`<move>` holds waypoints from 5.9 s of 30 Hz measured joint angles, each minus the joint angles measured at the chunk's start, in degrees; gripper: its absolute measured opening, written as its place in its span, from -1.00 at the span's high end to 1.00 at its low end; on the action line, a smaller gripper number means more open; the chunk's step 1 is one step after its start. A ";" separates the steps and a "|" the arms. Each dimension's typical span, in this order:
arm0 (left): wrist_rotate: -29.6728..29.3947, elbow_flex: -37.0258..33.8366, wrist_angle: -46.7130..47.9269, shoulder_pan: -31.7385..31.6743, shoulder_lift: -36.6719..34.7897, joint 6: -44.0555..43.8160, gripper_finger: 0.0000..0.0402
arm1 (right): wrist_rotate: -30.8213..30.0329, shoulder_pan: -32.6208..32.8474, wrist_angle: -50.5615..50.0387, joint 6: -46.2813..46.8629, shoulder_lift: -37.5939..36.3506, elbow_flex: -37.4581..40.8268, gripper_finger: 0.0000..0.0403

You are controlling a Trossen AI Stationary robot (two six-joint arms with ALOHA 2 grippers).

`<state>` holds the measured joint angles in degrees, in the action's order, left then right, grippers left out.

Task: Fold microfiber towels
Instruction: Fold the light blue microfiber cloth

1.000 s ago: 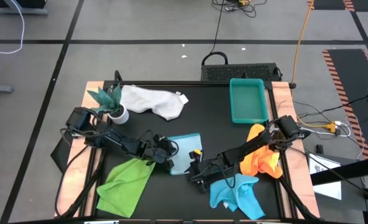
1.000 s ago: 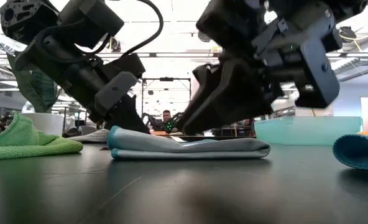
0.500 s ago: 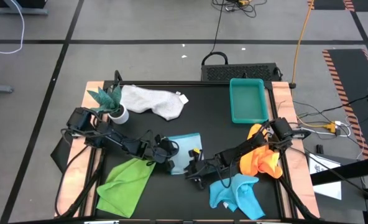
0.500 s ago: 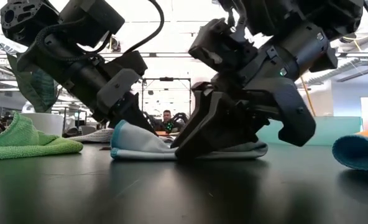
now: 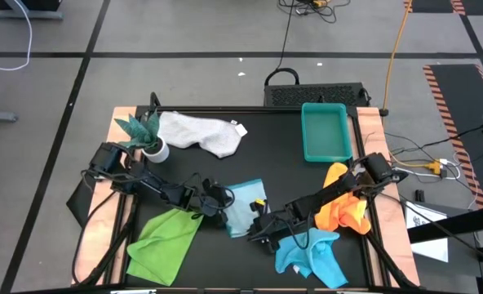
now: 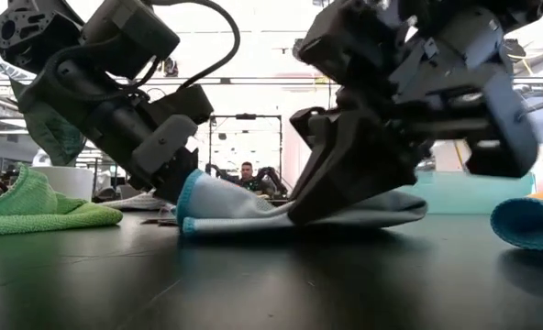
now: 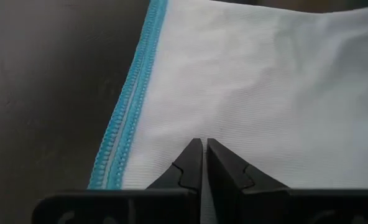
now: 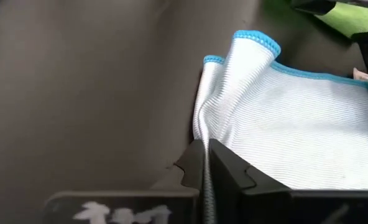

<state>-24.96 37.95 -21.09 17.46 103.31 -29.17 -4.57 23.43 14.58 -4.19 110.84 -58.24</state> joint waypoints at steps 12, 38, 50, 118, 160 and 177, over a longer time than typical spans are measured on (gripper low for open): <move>0.49 -0.09 -1.80 1.41 0.00 0.77 0.87 | 0.34 -0.63 1.01 0.17 -5.38 0.00 0.96; -6.00 -0.11 9.74 1.37 -4.58 2.74 0.87 | -0.17 -14.39 0.65 10.49 -5.72 2.17 0.96; -3.34 -0.11 10.66 3.55 -3.94 2.98 0.87 | 5.35 -14.41 10.60 5.17 -5.69 5.38 0.96; -15.77 -1.01 11.44 6.06 -12.55 -1.83 0.87 | 9.21 -24.93 16.03 3.11 0.64 5.44 0.99; -11.24 -1.04 2.52 -4.91 -5.59 -1.75 0.87 | -13.21 -21.00 12.18 15.10 -15.20 19.26 0.96; -5.47 -1.01 -4.55 -7.69 0.32 2.03 0.87 | -13.63 -21.08 9.20 18.68 -13.10 19.30 0.96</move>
<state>-30.44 36.94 -25.65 9.77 103.63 -27.14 -18.20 2.35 23.79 14.48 97.74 -38.94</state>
